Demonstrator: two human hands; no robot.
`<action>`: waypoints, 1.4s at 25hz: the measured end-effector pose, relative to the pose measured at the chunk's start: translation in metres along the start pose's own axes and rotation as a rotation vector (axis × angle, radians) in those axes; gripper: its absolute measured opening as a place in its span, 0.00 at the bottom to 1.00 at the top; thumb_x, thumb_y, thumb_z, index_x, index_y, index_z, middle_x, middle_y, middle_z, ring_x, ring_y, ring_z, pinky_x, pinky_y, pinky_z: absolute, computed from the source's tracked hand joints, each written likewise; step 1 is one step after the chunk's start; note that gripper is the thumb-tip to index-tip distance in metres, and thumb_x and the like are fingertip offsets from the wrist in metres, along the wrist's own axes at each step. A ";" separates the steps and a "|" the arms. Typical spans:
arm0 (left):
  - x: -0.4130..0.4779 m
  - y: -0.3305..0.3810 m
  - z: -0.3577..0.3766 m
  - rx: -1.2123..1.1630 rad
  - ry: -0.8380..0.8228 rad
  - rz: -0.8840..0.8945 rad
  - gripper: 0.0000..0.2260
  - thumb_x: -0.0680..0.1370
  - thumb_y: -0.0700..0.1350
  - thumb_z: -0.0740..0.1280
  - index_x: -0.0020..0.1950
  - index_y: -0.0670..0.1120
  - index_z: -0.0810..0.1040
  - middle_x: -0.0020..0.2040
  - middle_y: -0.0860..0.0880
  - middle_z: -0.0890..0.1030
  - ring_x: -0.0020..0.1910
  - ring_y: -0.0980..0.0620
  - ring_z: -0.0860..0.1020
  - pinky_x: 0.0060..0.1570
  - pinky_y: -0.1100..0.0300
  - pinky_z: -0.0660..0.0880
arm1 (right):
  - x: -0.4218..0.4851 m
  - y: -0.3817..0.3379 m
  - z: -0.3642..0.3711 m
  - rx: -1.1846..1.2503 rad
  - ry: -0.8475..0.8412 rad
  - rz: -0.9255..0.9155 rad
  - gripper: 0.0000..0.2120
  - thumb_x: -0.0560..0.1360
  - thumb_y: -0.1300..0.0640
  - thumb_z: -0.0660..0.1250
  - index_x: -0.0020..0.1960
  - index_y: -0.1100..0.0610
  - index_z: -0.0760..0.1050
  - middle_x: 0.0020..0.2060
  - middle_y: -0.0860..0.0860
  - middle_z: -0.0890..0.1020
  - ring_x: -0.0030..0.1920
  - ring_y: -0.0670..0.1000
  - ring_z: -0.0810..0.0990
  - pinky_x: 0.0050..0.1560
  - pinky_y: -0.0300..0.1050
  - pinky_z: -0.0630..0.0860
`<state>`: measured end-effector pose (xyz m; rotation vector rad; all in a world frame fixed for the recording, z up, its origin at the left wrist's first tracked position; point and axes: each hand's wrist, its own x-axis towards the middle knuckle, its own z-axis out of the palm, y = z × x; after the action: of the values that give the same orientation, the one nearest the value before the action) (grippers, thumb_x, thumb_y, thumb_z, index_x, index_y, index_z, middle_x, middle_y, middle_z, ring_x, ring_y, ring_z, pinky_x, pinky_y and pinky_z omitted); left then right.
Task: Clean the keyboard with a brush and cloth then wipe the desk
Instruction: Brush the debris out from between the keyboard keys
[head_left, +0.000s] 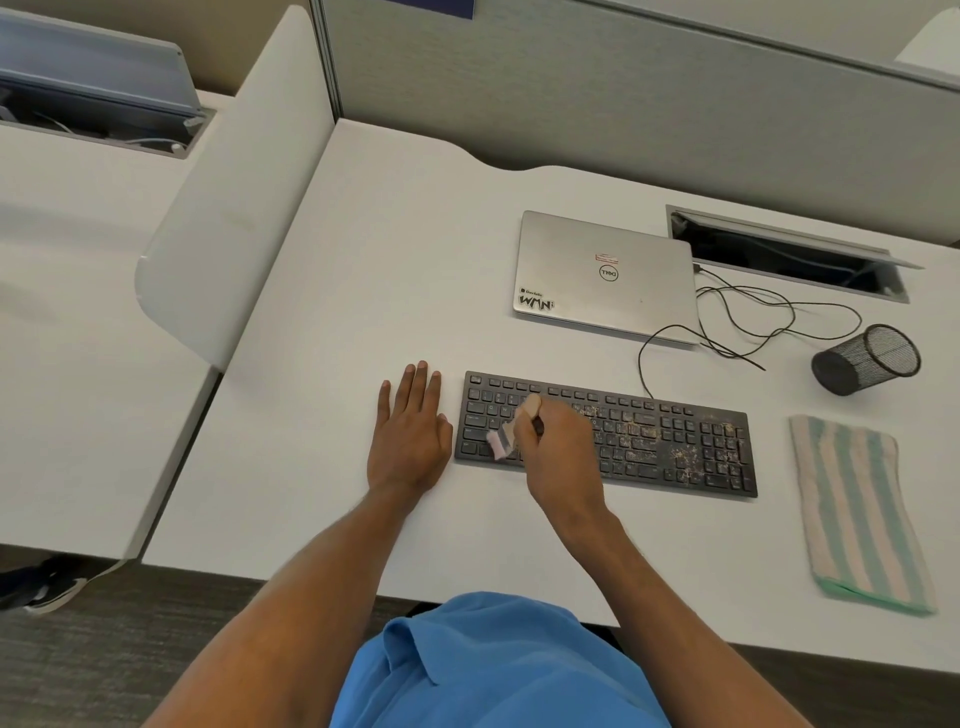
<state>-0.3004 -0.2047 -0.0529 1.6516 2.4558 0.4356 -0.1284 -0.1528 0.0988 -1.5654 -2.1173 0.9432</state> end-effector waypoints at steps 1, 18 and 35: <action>0.000 0.000 0.000 0.002 -0.001 0.001 0.30 0.82 0.49 0.50 0.85 0.43 0.60 0.86 0.44 0.57 0.86 0.47 0.53 0.84 0.43 0.47 | 0.000 -0.001 0.001 0.007 0.009 -0.011 0.15 0.83 0.56 0.60 0.40 0.60 0.75 0.34 0.52 0.78 0.32 0.47 0.73 0.31 0.39 0.66; 0.000 -0.001 0.000 0.011 -0.009 0.006 0.30 0.82 0.50 0.49 0.85 0.44 0.59 0.86 0.44 0.56 0.86 0.47 0.52 0.84 0.43 0.46 | -0.007 -0.005 0.012 -0.042 -0.132 -0.063 0.13 0.82 0.58 0.62 0.39 0.61 0.73 0.35 0.54 0.77 0.34 0.49 0.71 0.32 0.36 0.65; 0.000 -0.001 0.003 0.008 0.010 0.010 0.30 0.82 0.49 0.51 0.84 0.43 0.60 0.86 0.43 0.58 0.85 0.46 0.54 0.84 0.43 0.47 | -0.024 0.035 -0.017 -0.100 -0.221 -0.174 0.08 0.83 0.54 0.64 0.52 0.54 0.81 0.42 0.42 0.75 0.43 0.41 0.74 0.45 0.35 0.67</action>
<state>-0.3002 -0.2044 -0.0558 1.6694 2.4607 0.4366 -0.0844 -0.1643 0.0899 -1.3474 -2.4424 1.0035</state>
